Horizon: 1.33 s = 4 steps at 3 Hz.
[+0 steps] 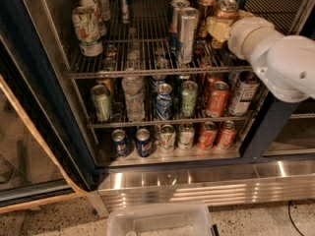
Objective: Pick orange can from top shelf of fridge
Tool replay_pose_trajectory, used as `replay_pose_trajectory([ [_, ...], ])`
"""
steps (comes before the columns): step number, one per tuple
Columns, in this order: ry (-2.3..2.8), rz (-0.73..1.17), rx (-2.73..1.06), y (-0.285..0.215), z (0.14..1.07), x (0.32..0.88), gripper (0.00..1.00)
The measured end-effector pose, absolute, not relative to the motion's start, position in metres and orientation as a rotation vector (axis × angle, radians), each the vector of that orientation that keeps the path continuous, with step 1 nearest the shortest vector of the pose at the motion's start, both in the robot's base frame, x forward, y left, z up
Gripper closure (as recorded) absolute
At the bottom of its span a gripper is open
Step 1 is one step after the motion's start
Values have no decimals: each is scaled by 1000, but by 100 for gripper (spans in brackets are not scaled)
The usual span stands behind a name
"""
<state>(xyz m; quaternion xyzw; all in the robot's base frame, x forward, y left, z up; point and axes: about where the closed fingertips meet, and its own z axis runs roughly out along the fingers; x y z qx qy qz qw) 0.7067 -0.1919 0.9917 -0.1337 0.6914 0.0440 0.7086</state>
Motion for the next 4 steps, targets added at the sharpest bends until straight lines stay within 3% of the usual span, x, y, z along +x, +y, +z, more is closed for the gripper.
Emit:
replay_pose_trajectory([
  [4, 1567, 223, -373, -178, 1026, 661, 100],
])
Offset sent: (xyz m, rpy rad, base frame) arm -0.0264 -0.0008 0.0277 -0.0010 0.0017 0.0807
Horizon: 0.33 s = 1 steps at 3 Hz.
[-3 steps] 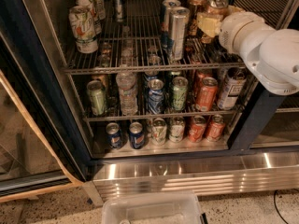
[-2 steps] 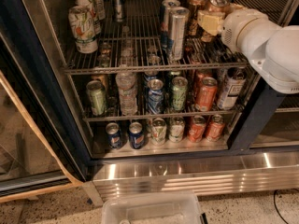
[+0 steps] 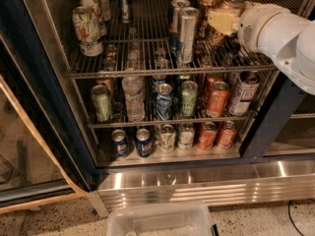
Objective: Pick orange can from top shelf of fridge
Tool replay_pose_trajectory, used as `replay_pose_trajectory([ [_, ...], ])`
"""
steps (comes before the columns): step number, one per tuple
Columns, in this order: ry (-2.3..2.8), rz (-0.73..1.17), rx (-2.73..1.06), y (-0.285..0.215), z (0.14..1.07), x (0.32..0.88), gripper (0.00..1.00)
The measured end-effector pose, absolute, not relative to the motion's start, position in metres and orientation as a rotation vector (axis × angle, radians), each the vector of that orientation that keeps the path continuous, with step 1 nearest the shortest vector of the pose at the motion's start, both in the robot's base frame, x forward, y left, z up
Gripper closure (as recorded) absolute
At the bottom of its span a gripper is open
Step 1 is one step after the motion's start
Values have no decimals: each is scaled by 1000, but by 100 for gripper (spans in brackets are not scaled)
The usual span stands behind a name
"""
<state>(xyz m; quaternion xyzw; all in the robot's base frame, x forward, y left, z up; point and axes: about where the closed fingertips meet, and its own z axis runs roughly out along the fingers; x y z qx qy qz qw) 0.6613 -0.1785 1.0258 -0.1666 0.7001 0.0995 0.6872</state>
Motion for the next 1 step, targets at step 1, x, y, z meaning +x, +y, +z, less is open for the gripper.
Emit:
replay_pose_trajectory([
  [1, 1567, 222, -373, -178, 1026, 661, 100],
])
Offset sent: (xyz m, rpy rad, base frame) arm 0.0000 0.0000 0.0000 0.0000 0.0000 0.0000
